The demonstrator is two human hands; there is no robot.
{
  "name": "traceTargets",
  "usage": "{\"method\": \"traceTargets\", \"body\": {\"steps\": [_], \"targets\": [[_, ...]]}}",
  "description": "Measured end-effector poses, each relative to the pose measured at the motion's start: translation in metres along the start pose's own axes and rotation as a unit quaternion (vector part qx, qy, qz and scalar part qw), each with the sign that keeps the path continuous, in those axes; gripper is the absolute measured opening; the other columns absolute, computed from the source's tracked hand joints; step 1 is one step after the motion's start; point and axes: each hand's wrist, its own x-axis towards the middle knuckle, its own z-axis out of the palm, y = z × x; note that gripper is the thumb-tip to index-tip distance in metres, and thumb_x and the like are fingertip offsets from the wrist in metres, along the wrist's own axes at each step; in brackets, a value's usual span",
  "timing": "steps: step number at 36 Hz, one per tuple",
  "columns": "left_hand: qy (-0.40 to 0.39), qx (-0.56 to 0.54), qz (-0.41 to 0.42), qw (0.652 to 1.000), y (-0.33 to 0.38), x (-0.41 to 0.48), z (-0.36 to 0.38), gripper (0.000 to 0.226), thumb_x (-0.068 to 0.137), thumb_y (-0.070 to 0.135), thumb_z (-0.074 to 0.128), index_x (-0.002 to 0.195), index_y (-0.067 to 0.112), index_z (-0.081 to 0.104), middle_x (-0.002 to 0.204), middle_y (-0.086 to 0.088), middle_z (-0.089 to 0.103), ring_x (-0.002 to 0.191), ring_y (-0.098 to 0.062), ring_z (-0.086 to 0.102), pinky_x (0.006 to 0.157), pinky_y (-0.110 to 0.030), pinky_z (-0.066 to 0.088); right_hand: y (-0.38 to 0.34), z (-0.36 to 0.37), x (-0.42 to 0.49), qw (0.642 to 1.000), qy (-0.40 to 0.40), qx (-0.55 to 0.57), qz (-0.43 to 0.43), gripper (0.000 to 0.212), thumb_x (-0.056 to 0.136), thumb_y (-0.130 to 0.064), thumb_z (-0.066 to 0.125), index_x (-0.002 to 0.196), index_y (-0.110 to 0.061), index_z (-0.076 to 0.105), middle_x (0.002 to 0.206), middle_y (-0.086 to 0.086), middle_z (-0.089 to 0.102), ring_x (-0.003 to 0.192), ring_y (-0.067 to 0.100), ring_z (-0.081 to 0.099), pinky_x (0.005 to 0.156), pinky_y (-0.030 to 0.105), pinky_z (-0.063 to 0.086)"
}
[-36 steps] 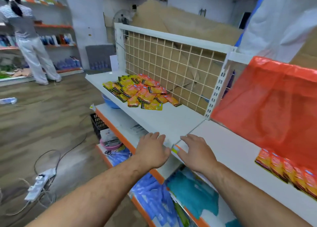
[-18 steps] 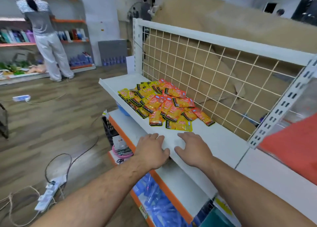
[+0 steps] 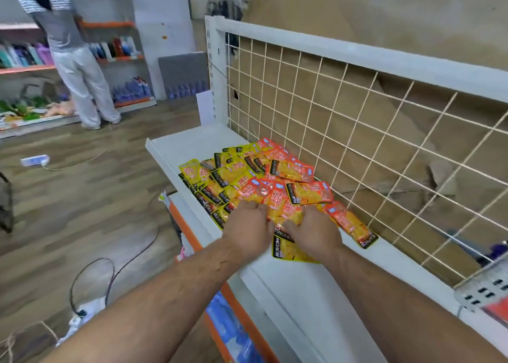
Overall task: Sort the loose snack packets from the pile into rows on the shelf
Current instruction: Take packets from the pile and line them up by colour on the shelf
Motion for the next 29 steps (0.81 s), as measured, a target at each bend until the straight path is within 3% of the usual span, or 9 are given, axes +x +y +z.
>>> {"method": "traceTargets", "body": {"steps": [6, 14, 19, 23, 27, 29], "targets": [[-0.006, 0.009, 0.011, 1.000, 0.009, 0.034, 0.000, 0.045, 0.097, 0.035, 0.048, 0.132, 0.007, 0.046, 0.125, -0.015, 0.054, 0.120, -0.030, 0.044, 0.095, -0.036, 0.038, -0.008, 0.004, 0.017, 0.999, 0.006, -0.023, 0.024, 0.071, 0.081, -0.065, 0.063, 0.119, -0.008, 0.044, 0.110, 0.009, 0.066, 0.104, 0.031, 0.064, 0.065, 0.033, 0.041], [0.011, -0.084, -0.019, 0.996, 0.015, 0.058, 0.003, 0.048, 0.082, 0.015, 0.064, 0.124, 0.003, 0.045, 0.115, -0.015, 0.057, 0.107, -0.030, 0.055, 0.082, -0.036, 0.044, -0.016, 0.008, 0.024, 0.999, 0.015, -0.001, 0.049, 0.073, 0.070, -0.065, 0.074, 0.114, -0.015, 0.043, 0.108, 0.006, 0.066, 0.101, 0.030, 0.065, 0.072, 0.037, 0.050], [-0.014, -0.153, -0.073, 0.985, 0.010, 0.071, -0.001, 0.028, 0.078, 0.006, 0.060, 0.105, 0.005, 0.052, 0.106, -0.013, 0.060, 0.099, -0.030, 0.060, 0.070, -0.034, 0.044, -0.015, 0.010, 0.026, 0.998, 0.016, 0.019, 0.050, 0.076, 0.066, -0.060, 0.081, 0.112, -0.016, 0.040, 0.096, 0.001, 0.063, 0.092, 0.028, 0.065, 0.061, 0.034, 0.041], [-0.026, -0.146, -0.067, 0.987, 0.008, 0.073, -0.007, 0.013, 0.078, 0.003, 0.056, 0.085, 0.009, 0.047, 0.084, -0.007, 0.055, 0.089, -0.032, 0.062, 0.057, -0.032, 0.037, -0.016, 0.010, 0.026, 0.997, 0.007, 0.049, 0.062, 0.071, 0.067, -0.052, 0.084, 0.108, -0.019, 0.037, 0.085, -0.006, 0.056, 0.078, 0.022, 0.057, 0.062, 0.035, 0.045], [-0.023, -0.168, -0.065, 0.983, 0.007, 0.070, -0.013, 0.022, 0.082, 0.008, 0.057, 0.103, 0.005, 0.051, 0.104, -0.014, 0.062, 0.097, -0.033, 0.061, 0.068, -0.035, 0.044, -0.014, 0.010, 0.028, 0.981, 0.010, 0.169, 0.099, 0.062, 0.069, -0.034, 0.085, 0.113, -0.022, 0.044, 0.101, -0.006, 0.065, 0.091, 0.021, 0.065, 0.080, 0.040, 0.055], [-0.029, -0.181, -0.066, 0.981, 0.007, 0.068, -0.017, 0.028, 0.085, 0.010, 0.056, 0.111, 0.004, 0.047, 0.108, -0.015, 0.063, 0.101, -0.035, 0.061, 0.072, -0.036, 0.046, -0.017, 0.007, 0.027, 0.969, 0.006, 0.224, 0.105, 0.045, 0.072, -0.024, 0.083, 0.108, -0.021, 0.056, 0.099, -0.005, 0.069, 0.090, 0.020, 0.067, 0.079, 0.037, 0.055]]}}
